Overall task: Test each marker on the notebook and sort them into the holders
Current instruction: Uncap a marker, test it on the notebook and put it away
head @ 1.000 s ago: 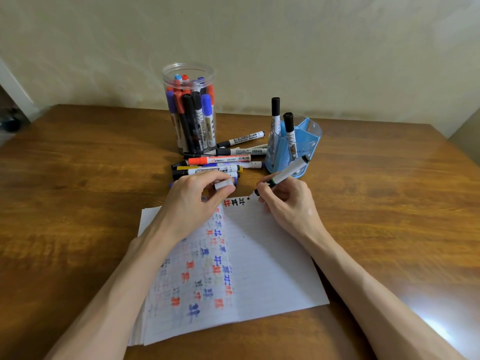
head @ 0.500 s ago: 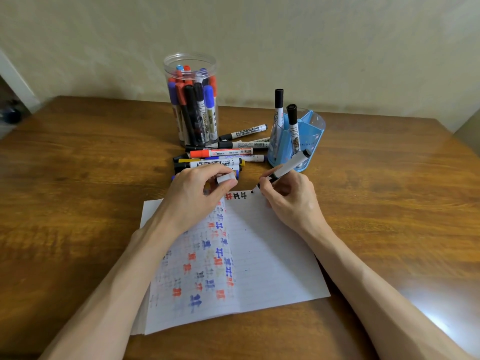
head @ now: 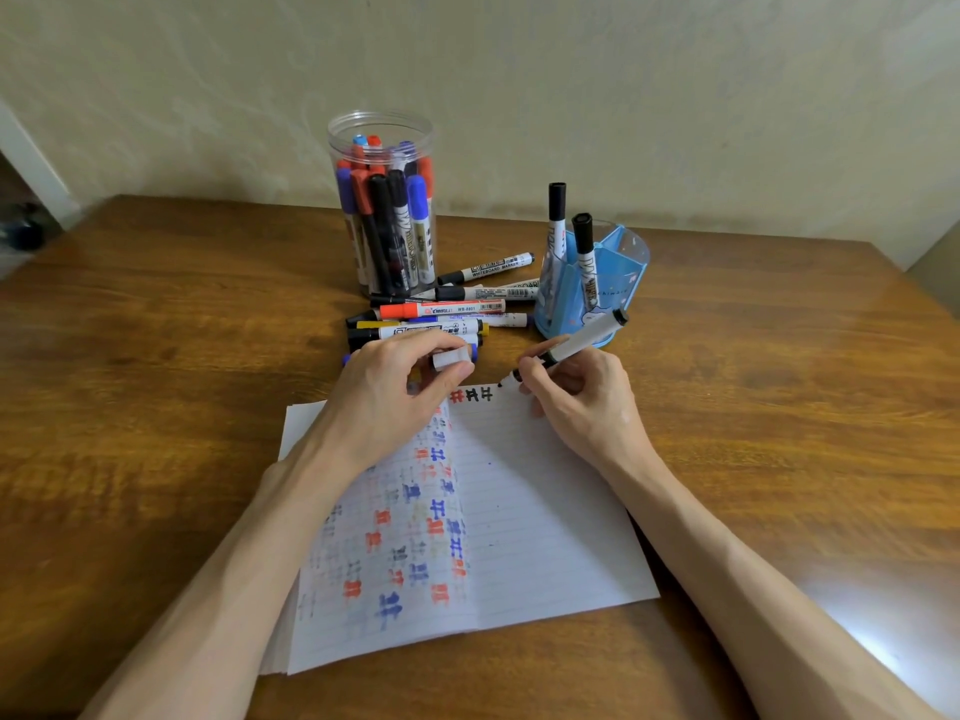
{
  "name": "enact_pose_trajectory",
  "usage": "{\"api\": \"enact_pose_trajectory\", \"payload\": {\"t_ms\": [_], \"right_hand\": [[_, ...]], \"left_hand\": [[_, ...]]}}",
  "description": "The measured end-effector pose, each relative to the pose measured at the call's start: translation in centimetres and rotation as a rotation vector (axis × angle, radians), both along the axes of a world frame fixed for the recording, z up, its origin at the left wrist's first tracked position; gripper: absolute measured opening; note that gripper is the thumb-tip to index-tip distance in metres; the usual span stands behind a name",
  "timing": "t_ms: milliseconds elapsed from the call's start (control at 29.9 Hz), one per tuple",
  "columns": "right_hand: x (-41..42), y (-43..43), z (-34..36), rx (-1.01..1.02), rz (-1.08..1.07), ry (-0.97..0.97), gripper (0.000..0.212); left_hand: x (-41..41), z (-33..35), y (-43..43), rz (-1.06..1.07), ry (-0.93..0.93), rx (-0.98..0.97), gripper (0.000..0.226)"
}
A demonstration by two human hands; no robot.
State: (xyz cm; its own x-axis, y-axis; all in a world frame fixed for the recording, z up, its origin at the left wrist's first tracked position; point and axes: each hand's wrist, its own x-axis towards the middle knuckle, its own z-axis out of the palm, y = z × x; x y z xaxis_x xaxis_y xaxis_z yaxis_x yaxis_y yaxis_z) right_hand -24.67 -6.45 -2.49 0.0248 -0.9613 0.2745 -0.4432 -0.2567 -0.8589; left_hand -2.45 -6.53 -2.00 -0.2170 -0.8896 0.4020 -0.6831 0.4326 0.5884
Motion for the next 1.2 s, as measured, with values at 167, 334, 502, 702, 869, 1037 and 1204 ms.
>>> {"api": "enact_pose_trajectory", "payload": {"t_ms": [167,334,502,702,869,1037,1204], "right_hand": [[0.12,-0.09,-0.05,-0.026,0.018,0.066,0.011],[0.07,0.02,-0.09,-0.006,-0.012,0.034,0.012],[0.03,0.07,-0.02,-0.031,-0.020,0.027,0.010],[0.13,0.00,0.01,-0.034,0.004,0.089,0.009],[0.08,0.06,0.00,-0.027,-0.006,0.097,0.011],[0.00,0.16,0.07,-0.003,-0.009,0.073,0.012],[-0.02,0.27,0.44,0.015,-0.013,-0.077,0.011]], "left_hand": [[-0.11,0.04,0.08,-0.017,0.015,-0.029,0.023],[-0.13,-0.03,0.12,-0.023,-0.009,-0.043,0.025],[-0.30,0.05,0.27,-0.013,0.010,-0.052,0.027],[-0.06,-0.26,0.00,-0.010,0.000,-0.016,0.031],[0.05,-0.29,-0.15,-0.015,0.022,-0.001,0.029],[-0.10,-0.22,-0.08,-0.024,0.018,0.015,0.026],[0.06,-0.35,-0.17,-0.066,0.018,-0.008,0.025]]}}
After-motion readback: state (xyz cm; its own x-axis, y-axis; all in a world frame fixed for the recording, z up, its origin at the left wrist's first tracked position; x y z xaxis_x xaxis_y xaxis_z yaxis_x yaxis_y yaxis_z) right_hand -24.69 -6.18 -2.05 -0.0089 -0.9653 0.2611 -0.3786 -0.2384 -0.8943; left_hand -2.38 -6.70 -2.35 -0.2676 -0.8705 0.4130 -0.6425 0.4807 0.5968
